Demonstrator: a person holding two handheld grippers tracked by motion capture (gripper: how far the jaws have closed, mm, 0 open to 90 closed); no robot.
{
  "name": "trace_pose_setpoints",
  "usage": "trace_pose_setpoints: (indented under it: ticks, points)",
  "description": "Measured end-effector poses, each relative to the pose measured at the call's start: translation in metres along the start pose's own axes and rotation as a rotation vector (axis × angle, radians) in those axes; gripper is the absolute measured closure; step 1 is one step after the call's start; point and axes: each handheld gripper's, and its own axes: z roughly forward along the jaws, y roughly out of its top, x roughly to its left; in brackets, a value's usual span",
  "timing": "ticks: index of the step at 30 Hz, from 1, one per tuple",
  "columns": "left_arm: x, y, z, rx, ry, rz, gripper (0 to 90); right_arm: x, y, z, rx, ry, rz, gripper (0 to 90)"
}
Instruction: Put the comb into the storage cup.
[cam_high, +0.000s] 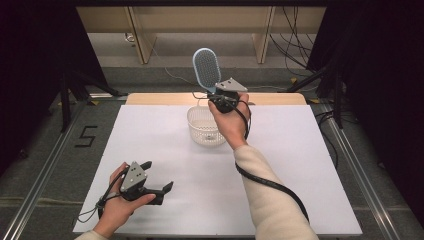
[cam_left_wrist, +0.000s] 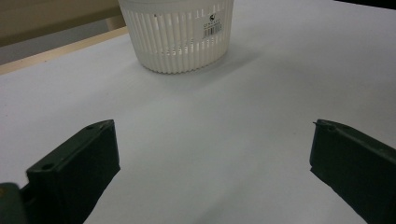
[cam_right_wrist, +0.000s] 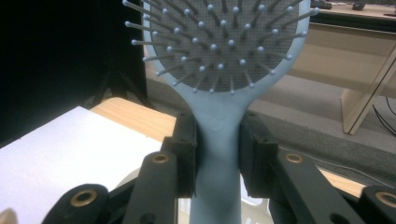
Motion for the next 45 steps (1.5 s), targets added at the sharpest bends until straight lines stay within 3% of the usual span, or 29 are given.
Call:
trace_pose_setpoints:
  ticks: [45]
  points:
    - [0.0,0.0,0.0,0.0,-0.004,0.007,0.7,-0.002,-0.016,0.011,0.024,0.004,-0.021,70.6]
